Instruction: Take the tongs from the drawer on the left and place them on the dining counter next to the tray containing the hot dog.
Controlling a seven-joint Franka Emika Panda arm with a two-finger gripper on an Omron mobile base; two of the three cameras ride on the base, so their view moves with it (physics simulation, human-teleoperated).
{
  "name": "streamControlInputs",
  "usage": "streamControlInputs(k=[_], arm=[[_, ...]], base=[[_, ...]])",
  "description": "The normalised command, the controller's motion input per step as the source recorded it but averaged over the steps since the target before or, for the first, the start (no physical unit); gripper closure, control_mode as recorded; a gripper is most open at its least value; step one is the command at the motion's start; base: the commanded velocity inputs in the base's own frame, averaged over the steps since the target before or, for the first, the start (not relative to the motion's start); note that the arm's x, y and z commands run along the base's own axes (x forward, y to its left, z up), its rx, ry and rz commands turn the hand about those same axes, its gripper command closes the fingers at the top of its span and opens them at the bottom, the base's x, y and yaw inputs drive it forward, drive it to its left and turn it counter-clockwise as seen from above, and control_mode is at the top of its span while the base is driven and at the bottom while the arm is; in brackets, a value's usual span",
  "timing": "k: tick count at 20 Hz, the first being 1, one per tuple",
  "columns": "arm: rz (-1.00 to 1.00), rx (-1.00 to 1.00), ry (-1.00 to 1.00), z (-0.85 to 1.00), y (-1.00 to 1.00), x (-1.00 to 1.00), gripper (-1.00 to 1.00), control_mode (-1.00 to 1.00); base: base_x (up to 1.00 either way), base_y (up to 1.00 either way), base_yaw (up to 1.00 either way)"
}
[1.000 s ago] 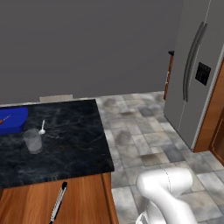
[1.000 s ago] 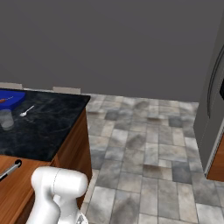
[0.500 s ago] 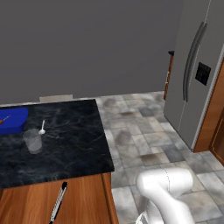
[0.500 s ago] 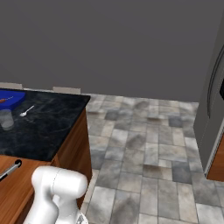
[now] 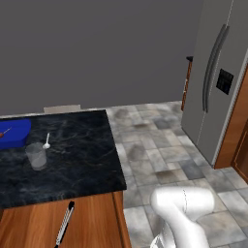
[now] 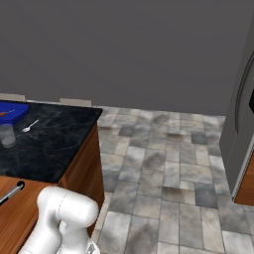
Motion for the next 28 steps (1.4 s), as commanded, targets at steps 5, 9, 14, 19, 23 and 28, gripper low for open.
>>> streamControlInputs(k=[5, 9, 14, 19, 23, 28], arm=[[-0.02, 0.04, 0.0, 0.54, -0.14, -0.39, -1.0, -1.0], [-0.05, 0.05, 0.0, 0.53, -0.22, -0.23, -1.0, -1.0], [-0.09, 0.05, 0.01, 0.55, -0.31, -0.01, -1.0, -1.0], [-0.11, 0.04, 0.03, 0.63, -0.34, 0.0, -1.0, -1.0], [-0.11, 0.07, 0.01, 0.7, -0.31, 0.0, -1.0, -1.0], [-0.1, 0.07, 0.0, 0.72, -0.2, 0.0, -1.0, -1.0]], base=[[0.0, 0.0, 0.0], [0.0, 0.0, 0.0], [0.0, 0.0, 0.0], [0.0, 0.0, 0.0], [0.0, 0.0, 0.0], [0.0, 0.0, 0.0]])
